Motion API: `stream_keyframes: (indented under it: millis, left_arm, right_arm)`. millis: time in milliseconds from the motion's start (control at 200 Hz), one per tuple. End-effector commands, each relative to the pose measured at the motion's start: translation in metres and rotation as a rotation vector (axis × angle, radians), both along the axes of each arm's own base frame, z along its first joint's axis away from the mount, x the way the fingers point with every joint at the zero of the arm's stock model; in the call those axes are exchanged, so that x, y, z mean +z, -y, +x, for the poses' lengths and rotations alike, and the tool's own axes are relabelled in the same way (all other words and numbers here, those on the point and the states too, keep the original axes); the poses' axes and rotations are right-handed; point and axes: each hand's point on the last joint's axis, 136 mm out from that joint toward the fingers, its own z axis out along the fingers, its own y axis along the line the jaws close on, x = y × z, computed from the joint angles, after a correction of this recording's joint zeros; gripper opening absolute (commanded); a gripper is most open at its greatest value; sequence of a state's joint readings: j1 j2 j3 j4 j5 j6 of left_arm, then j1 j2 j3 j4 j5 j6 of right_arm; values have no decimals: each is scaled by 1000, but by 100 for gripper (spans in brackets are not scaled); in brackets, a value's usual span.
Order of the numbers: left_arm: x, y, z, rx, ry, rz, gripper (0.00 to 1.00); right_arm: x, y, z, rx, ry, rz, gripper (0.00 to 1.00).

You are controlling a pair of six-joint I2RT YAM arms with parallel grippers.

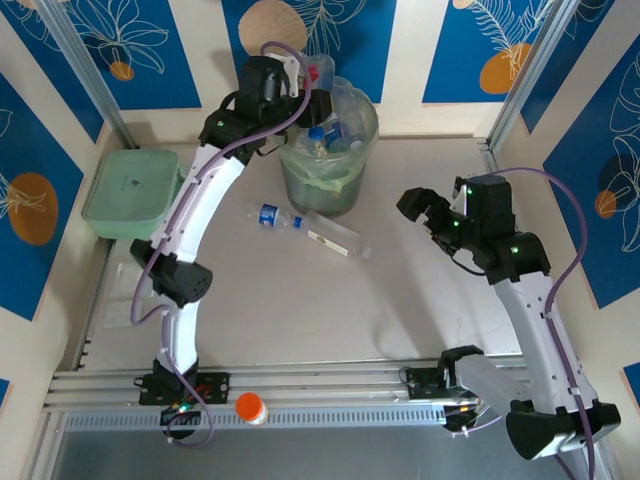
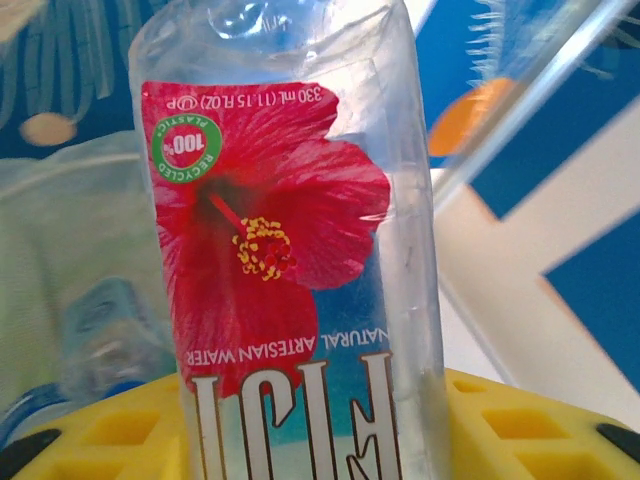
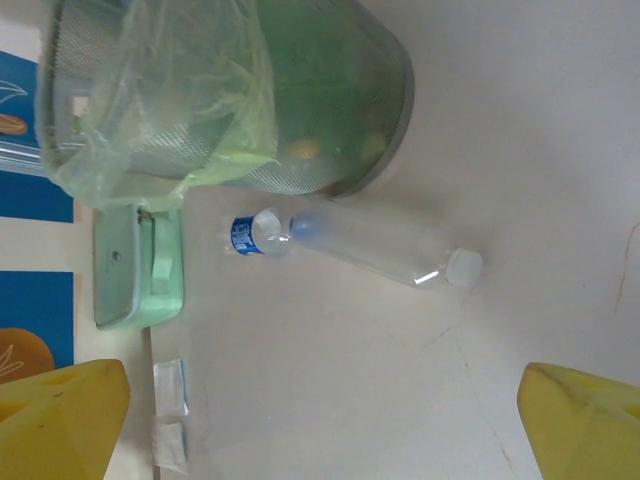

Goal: Put the plastic bottles in the bin

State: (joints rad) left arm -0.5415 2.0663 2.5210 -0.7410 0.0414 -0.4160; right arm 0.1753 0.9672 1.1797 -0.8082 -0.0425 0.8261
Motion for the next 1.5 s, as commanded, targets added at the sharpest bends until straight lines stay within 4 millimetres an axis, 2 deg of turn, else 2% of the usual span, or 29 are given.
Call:
stream_keyframes:
  millis: [0,50,195,455,665,770,850,915,1060,1305,1495]
  left_arm:
    - [-29,-32,22,185,-77,66,32]
    - [-34,-32,29,201,-93,34,32]
    - [-45,-6,38,136,-145,-85,33]
    - [-49,21,46,92,-207,-253,34]
    - [-81,28,44,136,-315,-262,36]
    - [-101,27,43,166,-373,-255,47]
    - [-105,28,41,164,-384,-249,56]
    - [-101,27,40,161,-376,-251,66]
    - [-76,20,34,158,-324,-256,79]
    - [-36,4,6,130,-271,-236,81]
    - [-20,-12,-23,100,-241,-204,81]
  right_arm:
    - [-15,-3,0,28,-33,-5,100]
    - [-20,-4,2,35,-42,-2,100]
    - [-31,-6,5,41,-68,-8,100]
    - [-47,-11,7,57,-104,4,100]
    - [-47,-10,8,56,-103,-7,100]
    - [-47,-10,9,58,-105,-8,100]
    - [-48,-10,9,61,-105,-9,100]
    - [-48,-10,10,58,-106,-11,100]
    - [-45,-9,8,58,-99,-15,100]
    - [-36,-8,4,50,-82,-17,100]
    - [-25,-12,0,77,-50,-19,99]
